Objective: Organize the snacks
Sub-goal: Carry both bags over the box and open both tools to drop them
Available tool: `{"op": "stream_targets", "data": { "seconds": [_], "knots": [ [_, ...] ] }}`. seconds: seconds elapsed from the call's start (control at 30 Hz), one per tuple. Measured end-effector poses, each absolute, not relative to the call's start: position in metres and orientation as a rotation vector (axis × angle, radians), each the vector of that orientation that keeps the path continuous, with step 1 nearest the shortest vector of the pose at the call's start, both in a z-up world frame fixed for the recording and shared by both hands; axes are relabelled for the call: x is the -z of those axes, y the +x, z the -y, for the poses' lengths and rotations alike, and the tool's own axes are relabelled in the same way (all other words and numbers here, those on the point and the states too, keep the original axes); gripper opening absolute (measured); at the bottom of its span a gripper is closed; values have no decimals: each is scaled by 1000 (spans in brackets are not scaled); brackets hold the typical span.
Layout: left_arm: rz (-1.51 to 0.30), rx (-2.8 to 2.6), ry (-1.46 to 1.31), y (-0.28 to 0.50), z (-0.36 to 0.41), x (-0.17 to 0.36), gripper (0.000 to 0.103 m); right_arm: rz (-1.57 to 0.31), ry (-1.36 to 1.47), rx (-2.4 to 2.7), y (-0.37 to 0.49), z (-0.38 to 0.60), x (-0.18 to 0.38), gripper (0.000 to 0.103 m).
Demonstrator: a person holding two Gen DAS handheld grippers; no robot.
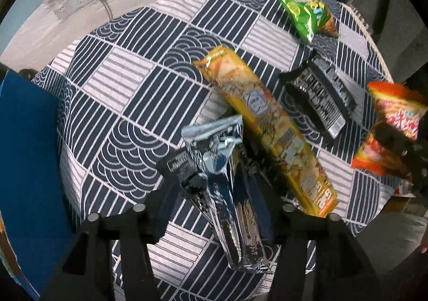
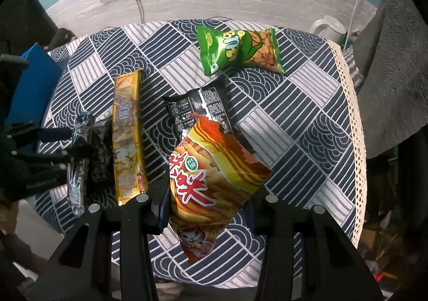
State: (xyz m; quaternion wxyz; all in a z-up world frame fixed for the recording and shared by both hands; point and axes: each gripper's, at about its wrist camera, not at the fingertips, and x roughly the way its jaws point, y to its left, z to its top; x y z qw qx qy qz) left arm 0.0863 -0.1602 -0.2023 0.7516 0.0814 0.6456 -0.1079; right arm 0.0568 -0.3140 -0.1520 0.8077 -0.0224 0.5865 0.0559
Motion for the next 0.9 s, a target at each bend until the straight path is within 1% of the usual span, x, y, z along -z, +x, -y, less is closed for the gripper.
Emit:
{"op": "stream_targets", "data": {
  "seconds": [0.13, 0.17, 0.2, 0.23, 0.3, 0.47, 0.9],
  "knots": [
    [-1422, 241, 196, 79, 163, 208, 56, -1258, -53, -119, 58, 313, 153, 43],
    [-1420, 243, 200, 78, 163, 209, 49, -1258, -54, -120, 57, 313, 153, 42],
    [-1419, 248, 195, 77, 163, 209, 38, -1256, -54, -120, 57, 313, 152, 42],
    [-1418, 249, 191, 77, 163, 208, 37, -1255, -56, -120, 57, 313, 151, 42],
    [-1417, 267, 174, 77, 161, 205, 32, -1251, -61, -121, 57, 311, 150, 42],
    [-1401, 298, 180, 73, 156, 196, 30, -1243, -66, -123, 56, 309, 145, 42],
    [-1292, 309, 258, 62, 132, 159, 30, -1196, -109, -158, 50, 287, 120, 42]
  ]
}}
